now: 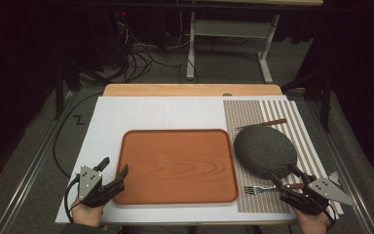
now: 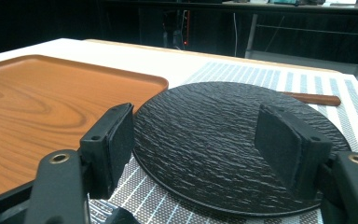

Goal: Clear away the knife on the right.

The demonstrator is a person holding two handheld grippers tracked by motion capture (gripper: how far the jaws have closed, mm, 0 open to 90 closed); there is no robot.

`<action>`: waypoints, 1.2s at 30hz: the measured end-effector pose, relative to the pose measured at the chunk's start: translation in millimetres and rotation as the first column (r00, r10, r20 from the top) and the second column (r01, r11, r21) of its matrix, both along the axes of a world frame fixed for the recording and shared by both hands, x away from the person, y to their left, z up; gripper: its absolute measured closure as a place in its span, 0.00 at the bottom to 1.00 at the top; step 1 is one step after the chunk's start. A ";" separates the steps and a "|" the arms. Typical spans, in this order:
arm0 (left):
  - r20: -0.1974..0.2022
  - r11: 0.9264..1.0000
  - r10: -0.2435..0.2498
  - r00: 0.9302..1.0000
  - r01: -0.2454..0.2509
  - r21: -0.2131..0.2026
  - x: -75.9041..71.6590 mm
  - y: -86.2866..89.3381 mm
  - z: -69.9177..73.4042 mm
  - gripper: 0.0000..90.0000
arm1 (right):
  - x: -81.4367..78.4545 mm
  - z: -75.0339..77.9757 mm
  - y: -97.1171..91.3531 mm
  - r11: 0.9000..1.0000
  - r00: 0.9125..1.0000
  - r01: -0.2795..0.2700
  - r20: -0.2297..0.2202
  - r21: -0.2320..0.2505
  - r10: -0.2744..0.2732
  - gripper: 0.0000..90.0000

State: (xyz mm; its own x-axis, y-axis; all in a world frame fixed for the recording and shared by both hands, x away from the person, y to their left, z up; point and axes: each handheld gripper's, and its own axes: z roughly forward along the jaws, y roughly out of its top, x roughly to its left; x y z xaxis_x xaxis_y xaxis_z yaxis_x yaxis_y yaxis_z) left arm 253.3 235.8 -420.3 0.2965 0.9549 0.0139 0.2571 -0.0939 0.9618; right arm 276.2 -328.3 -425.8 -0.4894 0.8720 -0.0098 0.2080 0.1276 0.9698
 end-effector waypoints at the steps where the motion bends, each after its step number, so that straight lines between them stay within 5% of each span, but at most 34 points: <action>1: 0.000 1.000 0.000 1.000 0.000 0.000 0.0 0.0 0.0 0.36 | 0.0 0.0 0.0 1.000 1.000 0.000 0.000 0.000 0.000 0.34; 19: -0.001 1.000 0.002 1.000 -0.002 0.010 0.2 -0.8 -0.3 0.36 | 2.0 -0.1 -2.4 1.000 1.000 -0.020 -0.006 0.018 0.020 0.36; 36: 0.000 1.000 0.002 1.000 -0.002 0.014 -0.5 0.5 -0.1 0.37 | 6.1 5.7 2.4 0.998 0.998 -0.062 -0.016 -0.017 0.062 0.39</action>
